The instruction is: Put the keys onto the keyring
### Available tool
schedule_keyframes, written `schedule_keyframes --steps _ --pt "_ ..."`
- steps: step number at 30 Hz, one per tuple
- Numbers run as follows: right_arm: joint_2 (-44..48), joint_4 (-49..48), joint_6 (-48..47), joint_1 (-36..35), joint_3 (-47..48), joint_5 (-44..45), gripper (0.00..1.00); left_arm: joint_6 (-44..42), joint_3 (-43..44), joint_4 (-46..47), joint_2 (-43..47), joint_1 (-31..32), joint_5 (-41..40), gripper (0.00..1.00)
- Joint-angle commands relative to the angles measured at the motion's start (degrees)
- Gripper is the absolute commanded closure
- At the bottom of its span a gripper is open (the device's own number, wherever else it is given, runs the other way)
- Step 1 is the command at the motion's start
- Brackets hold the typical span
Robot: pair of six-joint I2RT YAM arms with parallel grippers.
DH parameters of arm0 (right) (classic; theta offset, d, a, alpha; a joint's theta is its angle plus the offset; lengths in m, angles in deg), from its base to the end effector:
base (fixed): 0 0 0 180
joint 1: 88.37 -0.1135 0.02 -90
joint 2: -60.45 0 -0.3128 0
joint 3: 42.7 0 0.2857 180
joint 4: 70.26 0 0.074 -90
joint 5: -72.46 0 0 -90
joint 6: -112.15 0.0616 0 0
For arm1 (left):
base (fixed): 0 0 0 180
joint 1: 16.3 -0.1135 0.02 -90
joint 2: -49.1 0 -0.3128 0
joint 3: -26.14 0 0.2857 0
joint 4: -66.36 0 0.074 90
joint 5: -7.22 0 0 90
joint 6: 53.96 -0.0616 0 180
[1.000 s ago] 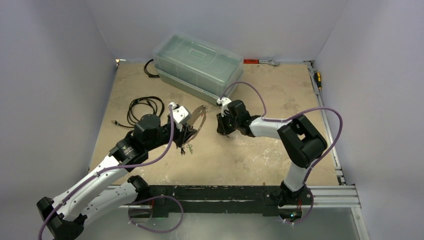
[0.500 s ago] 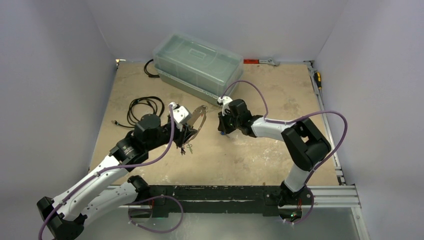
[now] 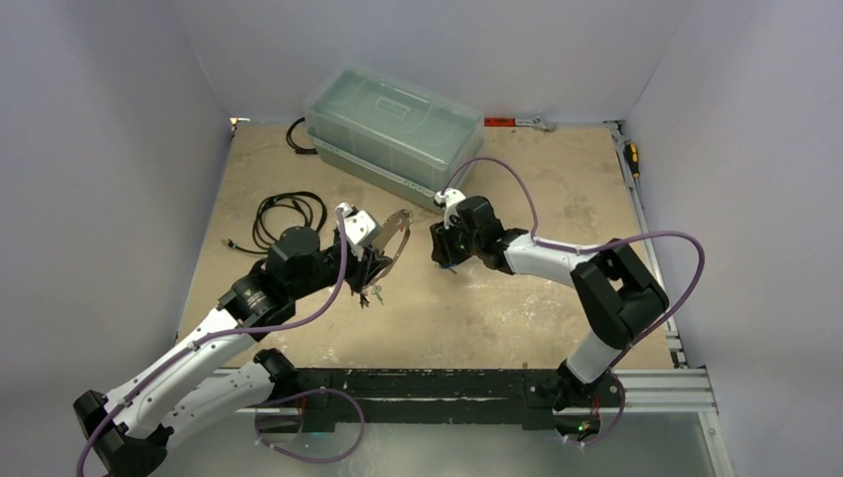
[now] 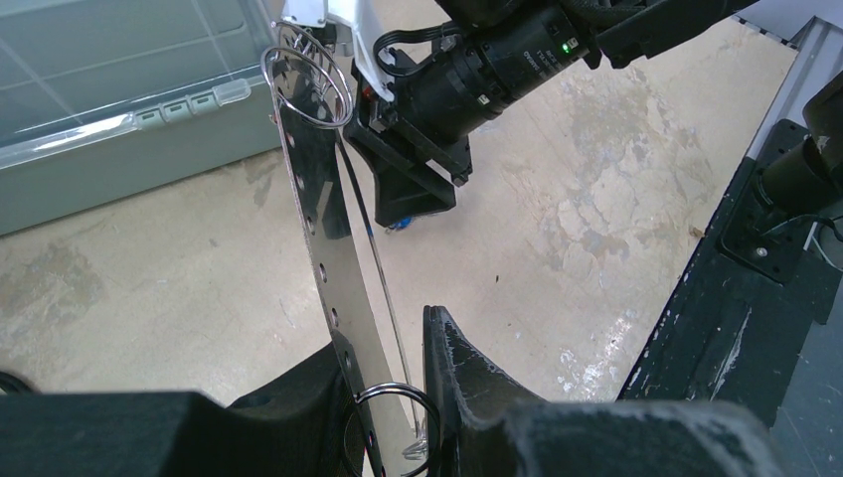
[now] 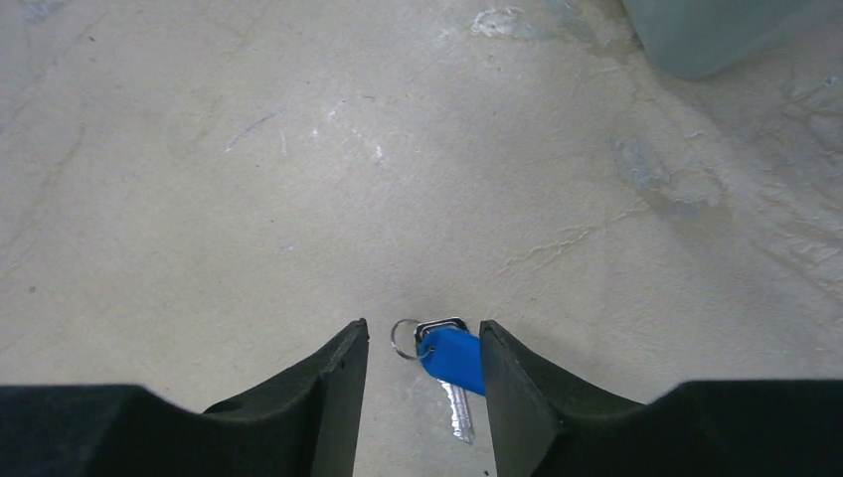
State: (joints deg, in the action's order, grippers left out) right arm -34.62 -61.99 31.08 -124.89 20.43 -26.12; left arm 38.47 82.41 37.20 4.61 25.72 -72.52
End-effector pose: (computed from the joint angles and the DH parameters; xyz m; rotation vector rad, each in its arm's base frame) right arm 0.3105 0.2413 0.1868 -0.6346 2.2441 0.5791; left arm 0.1450 -0.1454 0.3508 0.7715 1.7685 -0.6951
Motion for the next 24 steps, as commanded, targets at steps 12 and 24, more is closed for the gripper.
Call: schedule_keyframes --steps 12,24 --pt "-1.9 10.4 -7.5 -5.7 5.3 11.9 0.47 0.9 1.0 3.7 -0.1 -0.1 0.6 1.00" --pt "-5.9 11.6 -8.6 -8.3 9.3 17.0 0.55 0.9 0.9 3.7 -0.1 -0.1 0.7 1.00"
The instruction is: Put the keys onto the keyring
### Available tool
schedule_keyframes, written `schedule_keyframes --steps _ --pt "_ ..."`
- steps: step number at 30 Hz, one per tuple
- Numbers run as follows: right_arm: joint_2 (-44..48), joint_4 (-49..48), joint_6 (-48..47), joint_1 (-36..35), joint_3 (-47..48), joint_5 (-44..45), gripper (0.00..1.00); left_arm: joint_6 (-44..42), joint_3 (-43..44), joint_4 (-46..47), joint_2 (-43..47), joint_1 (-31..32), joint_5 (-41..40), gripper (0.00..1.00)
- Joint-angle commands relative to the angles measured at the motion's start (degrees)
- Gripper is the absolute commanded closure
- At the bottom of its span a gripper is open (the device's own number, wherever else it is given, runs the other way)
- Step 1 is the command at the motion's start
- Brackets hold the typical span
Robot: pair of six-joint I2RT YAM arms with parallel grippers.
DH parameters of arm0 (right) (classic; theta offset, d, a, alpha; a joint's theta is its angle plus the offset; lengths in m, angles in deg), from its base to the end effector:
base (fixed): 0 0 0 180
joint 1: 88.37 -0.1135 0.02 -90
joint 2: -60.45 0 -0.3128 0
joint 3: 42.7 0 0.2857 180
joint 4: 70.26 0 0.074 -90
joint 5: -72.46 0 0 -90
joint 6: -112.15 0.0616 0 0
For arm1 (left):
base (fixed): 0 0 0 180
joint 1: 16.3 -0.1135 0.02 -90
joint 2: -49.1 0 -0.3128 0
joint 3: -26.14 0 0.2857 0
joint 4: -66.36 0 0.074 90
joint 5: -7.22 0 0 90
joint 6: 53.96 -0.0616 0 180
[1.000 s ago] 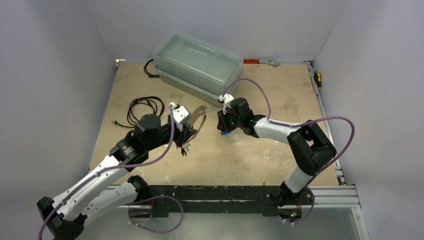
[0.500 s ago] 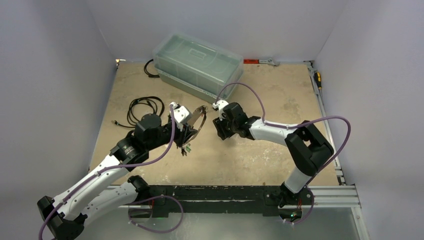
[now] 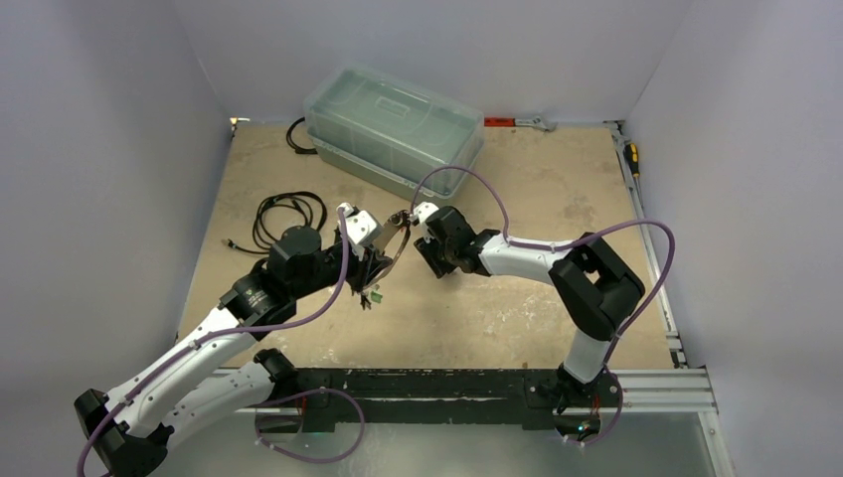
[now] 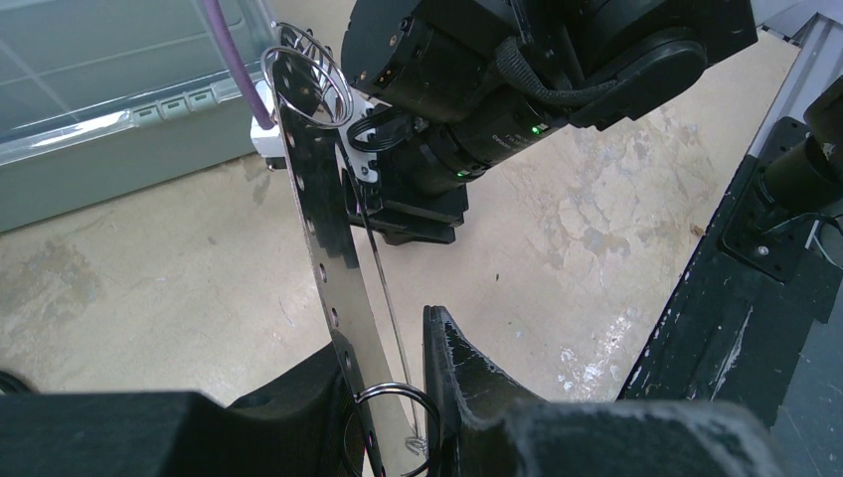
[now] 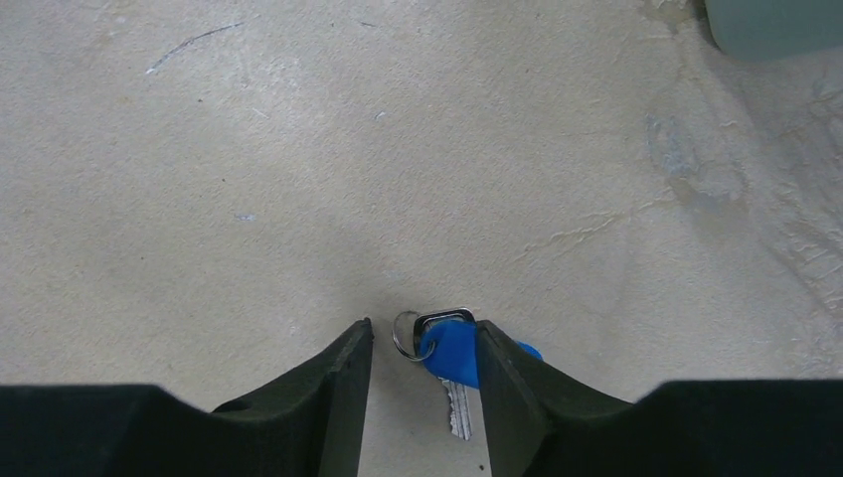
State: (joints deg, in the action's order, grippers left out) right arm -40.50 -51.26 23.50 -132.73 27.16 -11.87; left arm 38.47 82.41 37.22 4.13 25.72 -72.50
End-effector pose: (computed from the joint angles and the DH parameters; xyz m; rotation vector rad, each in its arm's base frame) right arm 0.2980 0.2829 0.1693 -0.8581 2.2983 0.2340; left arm 0.1464 -0.1467 0.3493 0.7741 1.7764 -0.6939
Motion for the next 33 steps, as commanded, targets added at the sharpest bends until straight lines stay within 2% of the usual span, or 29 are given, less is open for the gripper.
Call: schedule_keyframes --steps 1,21,28,33 --pt "-0.1 1.1 -1.0 -0.5 2.6 2.9 0.58 1.0 0.9 3.7 0.4 -0.2 0.7 1.00" --pt "-1.3 1.4 -2.8 -1.1 2.9 4.9 1.00 1.0 0.9 3.6 0.8 -0.2 1.0 1.00" --pt "1.7 -0.2 -1.8 -1.2 0.9 6.7 1.00 1.0 0.9 3.7 1.0 -0.1 1.0 1.00" --pt "5.8 -2.8 0.9 -1.1 -1.5 3.7 1.00 1.0 0.8 3.7 1.1 -0.2 0.9 1.00"
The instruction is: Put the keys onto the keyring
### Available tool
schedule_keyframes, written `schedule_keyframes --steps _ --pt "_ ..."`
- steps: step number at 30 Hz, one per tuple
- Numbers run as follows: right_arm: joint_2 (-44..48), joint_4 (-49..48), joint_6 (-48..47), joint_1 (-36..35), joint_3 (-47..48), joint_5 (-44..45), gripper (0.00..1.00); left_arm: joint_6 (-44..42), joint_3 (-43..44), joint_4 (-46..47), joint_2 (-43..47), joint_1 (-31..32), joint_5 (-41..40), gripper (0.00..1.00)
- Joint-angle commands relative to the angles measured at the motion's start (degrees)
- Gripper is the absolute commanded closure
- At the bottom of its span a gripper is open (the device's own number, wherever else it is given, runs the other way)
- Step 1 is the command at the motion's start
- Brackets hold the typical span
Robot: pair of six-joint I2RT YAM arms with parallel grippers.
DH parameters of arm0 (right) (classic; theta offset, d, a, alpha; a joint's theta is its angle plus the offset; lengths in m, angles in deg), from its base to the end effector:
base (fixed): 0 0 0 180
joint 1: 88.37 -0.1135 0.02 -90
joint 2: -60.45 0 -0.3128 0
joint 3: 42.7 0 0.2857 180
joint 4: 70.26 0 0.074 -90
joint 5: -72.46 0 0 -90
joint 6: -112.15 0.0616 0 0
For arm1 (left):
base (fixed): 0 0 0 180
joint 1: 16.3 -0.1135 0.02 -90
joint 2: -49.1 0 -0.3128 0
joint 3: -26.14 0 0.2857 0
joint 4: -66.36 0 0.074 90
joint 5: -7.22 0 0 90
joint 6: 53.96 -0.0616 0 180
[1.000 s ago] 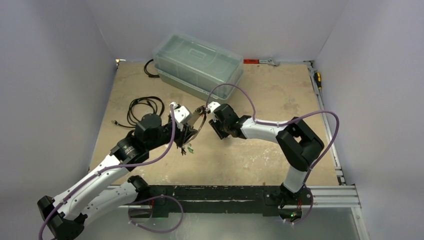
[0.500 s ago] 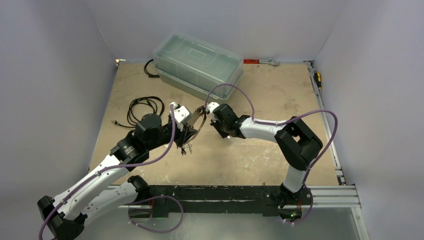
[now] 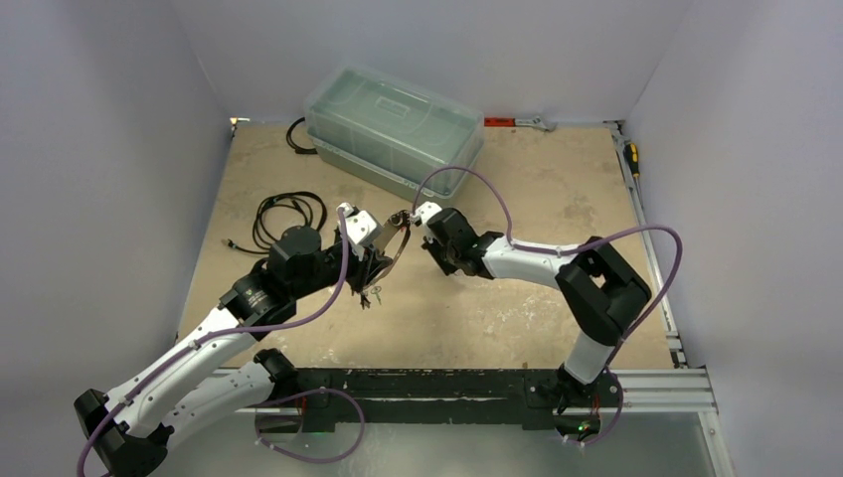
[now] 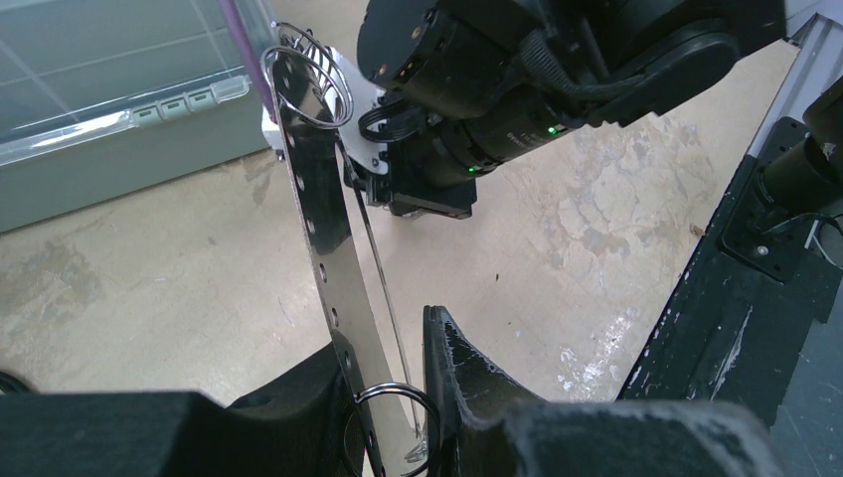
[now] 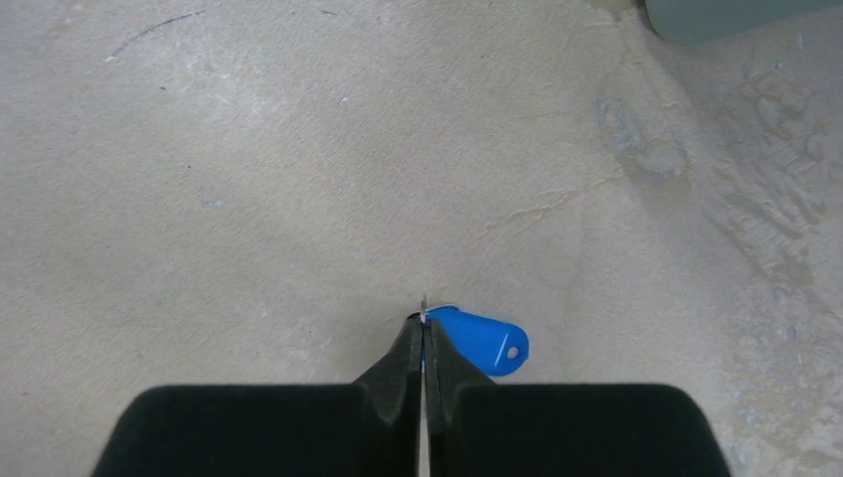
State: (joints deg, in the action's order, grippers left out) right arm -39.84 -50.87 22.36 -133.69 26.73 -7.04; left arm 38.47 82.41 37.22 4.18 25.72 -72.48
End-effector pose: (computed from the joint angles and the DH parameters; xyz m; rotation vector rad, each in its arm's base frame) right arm 0.2943 0.2816 0.1713 -0.8579 2.2761 0.1341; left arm 0.1463 -0.1466 0.3495 0.7741 1.7755 -0.6944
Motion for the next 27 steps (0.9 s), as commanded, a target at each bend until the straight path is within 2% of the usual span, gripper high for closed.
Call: schedule_keyframes --steps 1,11,22,27 --pt "5.6 -3.5 2.2 -0.1 -1.4 -1.4 1.00 1.0 0.8 3.7 1.1 -0.1 0.9 1.00" --pt "9.9 -5.3 3.5 -0.1 -4.1 -2.3 1.00 1.0 0.8 3.6 1.1 -0.2 0.9 1.00" --pt "25.9 -7.1 5.8 0.7 -8.9 -4.7 1.00 0.8 0.7 3.9 1.6 -0.1 1.6 1.00" --pt "32.1 -6.1 6.2 1.1 -7.8 -7.8 1.00 0.7 0.7 4.1 1.8 -0.1 2.1 1.00"
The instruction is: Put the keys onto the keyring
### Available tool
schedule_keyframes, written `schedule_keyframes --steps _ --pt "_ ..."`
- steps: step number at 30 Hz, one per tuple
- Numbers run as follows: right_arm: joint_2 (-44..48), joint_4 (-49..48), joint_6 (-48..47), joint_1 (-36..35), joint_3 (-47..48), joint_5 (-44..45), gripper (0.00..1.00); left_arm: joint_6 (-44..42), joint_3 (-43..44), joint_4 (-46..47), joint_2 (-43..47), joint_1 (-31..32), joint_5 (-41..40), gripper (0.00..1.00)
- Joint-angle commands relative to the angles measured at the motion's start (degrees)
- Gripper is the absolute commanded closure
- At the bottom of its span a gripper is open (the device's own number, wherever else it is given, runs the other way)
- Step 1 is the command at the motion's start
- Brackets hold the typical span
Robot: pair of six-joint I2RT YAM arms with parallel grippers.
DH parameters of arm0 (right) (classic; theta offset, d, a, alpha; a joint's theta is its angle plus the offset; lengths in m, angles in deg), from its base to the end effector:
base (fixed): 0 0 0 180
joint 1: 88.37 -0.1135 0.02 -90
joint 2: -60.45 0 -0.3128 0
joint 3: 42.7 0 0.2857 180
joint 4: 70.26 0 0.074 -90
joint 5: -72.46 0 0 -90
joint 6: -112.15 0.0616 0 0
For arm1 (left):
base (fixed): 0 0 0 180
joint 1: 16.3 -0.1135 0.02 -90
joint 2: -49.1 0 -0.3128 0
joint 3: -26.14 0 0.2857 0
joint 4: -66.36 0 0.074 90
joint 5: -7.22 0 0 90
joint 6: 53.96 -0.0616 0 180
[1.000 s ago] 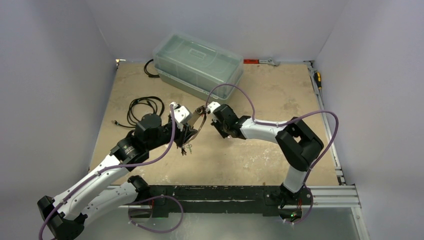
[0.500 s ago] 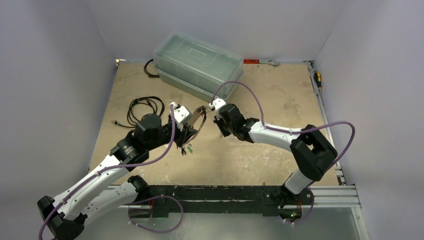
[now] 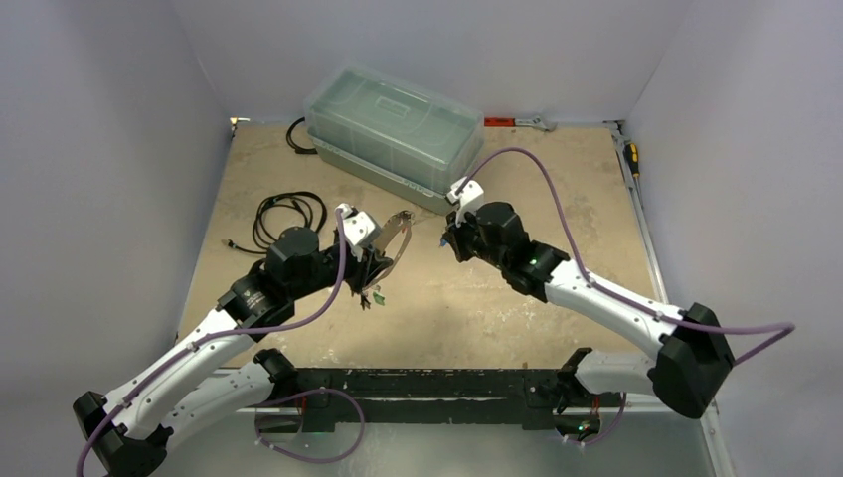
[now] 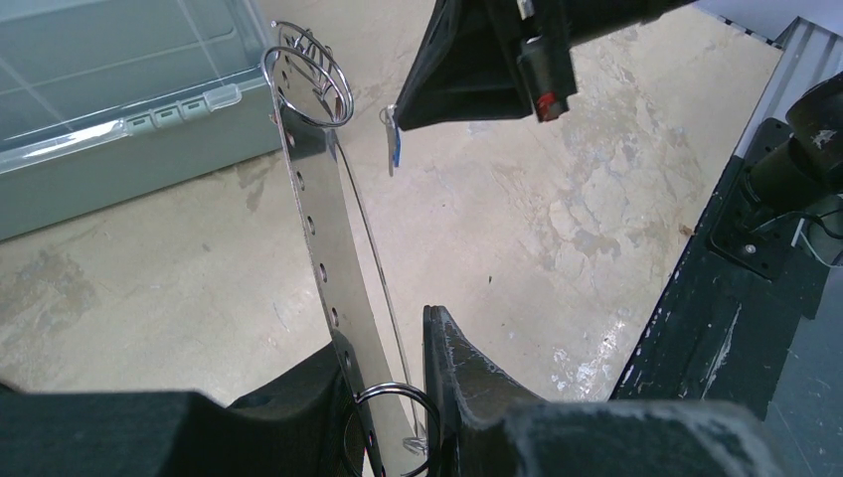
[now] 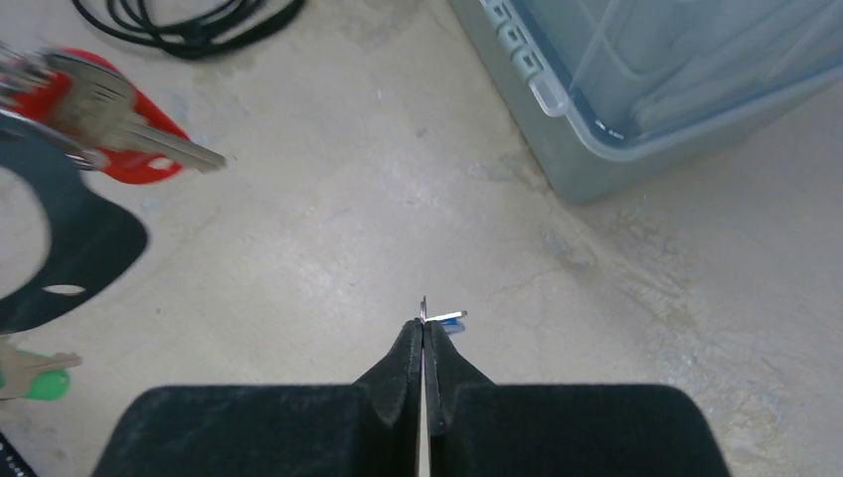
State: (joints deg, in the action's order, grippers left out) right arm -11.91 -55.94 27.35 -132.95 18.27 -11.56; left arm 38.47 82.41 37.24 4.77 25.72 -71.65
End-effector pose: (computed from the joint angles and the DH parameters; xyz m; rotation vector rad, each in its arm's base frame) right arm 0.2375 0.2251 0.2965 -0.6256 1.9474 0.4438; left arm 0.1437 -0.1455 0.3515 0.7811 1.7622 -0.7098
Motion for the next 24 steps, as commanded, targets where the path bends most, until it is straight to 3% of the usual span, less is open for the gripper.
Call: schedule_keyframes --steps 1,7,14,24 --pt "5.4 -0.5 1.2 0.4 0.9 -4.3 1.00 0.8 0.6 4.1 1.2 -0.2 1.2 1.00" --pt "11.4 3.5 0.4 1.1 3.8 -15.9 1.00 0.6 0.5 4.3 1.4 -0.2 1.1 1.00" --pt "14.2 1.6 -0.9 2.6 5.8 -35.1 1.00 0.6 0.3 4.8 1.9 -0.2 2.1 1.00" --pt "11.0 -2.0 7.1 7.9 12.6 -46.0 1.00 0.3 -1.3 7.4 3.5 -0.2 4.2 1.00"
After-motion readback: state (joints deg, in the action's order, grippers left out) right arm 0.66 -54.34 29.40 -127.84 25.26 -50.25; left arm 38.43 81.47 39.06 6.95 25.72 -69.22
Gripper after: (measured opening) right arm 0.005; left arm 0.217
